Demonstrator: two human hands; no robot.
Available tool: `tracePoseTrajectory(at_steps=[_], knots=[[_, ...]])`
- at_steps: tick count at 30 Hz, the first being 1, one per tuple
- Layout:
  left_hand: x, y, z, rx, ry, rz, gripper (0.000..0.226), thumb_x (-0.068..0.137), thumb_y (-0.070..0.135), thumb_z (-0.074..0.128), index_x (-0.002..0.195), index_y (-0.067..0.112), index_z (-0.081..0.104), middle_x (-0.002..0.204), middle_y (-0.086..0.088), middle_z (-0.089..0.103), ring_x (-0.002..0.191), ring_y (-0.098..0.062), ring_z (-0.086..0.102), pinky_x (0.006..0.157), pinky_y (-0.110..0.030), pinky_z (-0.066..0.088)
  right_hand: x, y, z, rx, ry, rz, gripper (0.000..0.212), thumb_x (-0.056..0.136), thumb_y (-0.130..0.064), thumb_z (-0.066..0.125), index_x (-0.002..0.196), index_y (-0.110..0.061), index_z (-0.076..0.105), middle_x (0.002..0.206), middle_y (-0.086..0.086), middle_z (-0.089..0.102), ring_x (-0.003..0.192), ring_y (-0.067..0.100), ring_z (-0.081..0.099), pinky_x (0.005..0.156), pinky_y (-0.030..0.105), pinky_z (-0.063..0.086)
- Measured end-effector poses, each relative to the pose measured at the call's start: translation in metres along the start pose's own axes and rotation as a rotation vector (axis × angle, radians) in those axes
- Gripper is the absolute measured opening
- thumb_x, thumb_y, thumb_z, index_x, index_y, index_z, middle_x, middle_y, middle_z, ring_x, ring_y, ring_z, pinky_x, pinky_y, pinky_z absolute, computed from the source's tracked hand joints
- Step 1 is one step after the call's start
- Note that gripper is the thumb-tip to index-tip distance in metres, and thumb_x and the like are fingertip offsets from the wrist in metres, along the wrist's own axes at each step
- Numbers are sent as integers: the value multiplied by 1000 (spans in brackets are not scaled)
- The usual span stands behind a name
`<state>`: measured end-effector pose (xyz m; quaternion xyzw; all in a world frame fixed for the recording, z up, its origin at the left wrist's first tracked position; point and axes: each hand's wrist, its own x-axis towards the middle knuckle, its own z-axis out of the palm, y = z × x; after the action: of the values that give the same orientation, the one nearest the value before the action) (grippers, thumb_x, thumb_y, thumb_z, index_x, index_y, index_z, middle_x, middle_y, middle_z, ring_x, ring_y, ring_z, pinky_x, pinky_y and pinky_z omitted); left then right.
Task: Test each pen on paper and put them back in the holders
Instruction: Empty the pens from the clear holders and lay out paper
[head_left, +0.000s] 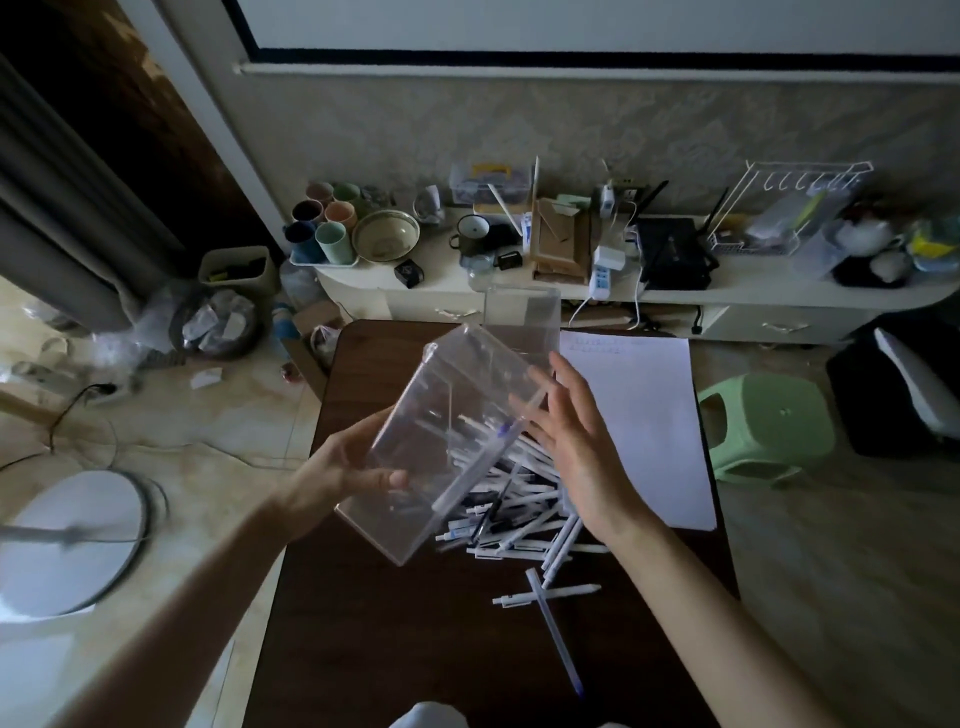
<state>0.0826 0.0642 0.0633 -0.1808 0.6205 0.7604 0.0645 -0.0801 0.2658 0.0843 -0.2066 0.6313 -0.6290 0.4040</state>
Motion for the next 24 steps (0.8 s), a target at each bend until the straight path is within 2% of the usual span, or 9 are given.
tracePoseTrajectory(at_steps=[3, 7, 9, 12, 16, 18, 19, 21, 24], knots=[[-2, 1, -11, -68, 24, -6, 83, 61, 32, 85, 131, 12, 47, 121, -17, 59, 109, -39, 57, 85, -44, 52, 9, 14, 14, -10, -78, 103, 94, 60, -83, 57, 138, -37, 35, 147, -8, 39, 132, 13, 43, 112, 49, 31], [0, 11, -27, -64, -1, -22, 81, 63, 35, 83, 130, 10, 46, 116, -12, 63, 104, -33, 62, 78, -36, 54, 20, 21, 32, -53, -149, 138, 75, 65, -85, 50, 129, -46, 44, 143, -3, 45, 131, 17, 44, 110, 54, 31], [1, 14, -34, -59, 4, -13, 75, 66, 33, 82, 131, 14, 47, 116, -14, 63, 101, -36, 62, 76, -44, 55, 27, 22, 35, -48, -97, 110, 70, 65, -86, 47, 125, -50, 43, 142, -8, 46, 133, 14, 42, 112, 54, 27], [4, 16, -40, 41, -16, -11, 68, 73, 21, 77, 134, 28, 47, 119, -10, 63, 104, -35, 62, 81, -48, 54, 30, 25, 33, -36, -52, 98, 85, 62, -86, 52, 134, -44, 34, 139, -12, 48, 132, 12, 42, 112, 55, 26], [6, 21, -40, 260, 3, -19, 90, 58, 43, 85, 136, 35, 39, 123, 13, 60, 112, -8, 58, 90, -30, 50, 20, 32, 14, -40, -71, 118, 101, 58, -79, 64, 140, -27, 33, 131, -1, 56, 125, 17, 51, 108, 51, 34], [9, 27, -34, 519, -6, 26, 84, 62, 36, 82, 130, 42, 34, 126, 24, 53, 112, 5, 51, 96, -23, 45, 12, 33, -9, -33, -12, 119, 98, 60, -77, 65, 139, -25, 38, 132, 3, 56, 124, 20, 52, 106, 52, 37], [12, 30, -32, 744, -12, 25, 85, 64, 35, 80, 130, 45, 27, 128, 22, 50, 113, 2, 48, 98, -26, 44, 9, 34, -23, -64, 19, 132, 99, 60, -78, 64, 140, -27, 38, 134, 2, 54, 125, 18, 51, 108, 53, 35], [18, 27, -32, 1185, -53, -41, 90, 64, 53, 73, 133, 48, 16, 133, 8, 41, 115, -11, 38, 100, -28, 34, 3, 35, -54, -188, 22, 162, 98, 57, -81, 62, 141, -37, 36, 139, -7, 49, 129, 11, 46, 112, 48, 30], [30, 13, -32, 1527, -154, -31, 96, 59, 71, 64, 140, 49, 17, 138, 7, 34, 112, -9, 26, 96, -24, 22, -1, 35, -87, -305, -121, 242, 91, 51, -72, 74, 131, -48, 37, 140, -15, 45, 132, 5, 39, 107, 30, 30]])
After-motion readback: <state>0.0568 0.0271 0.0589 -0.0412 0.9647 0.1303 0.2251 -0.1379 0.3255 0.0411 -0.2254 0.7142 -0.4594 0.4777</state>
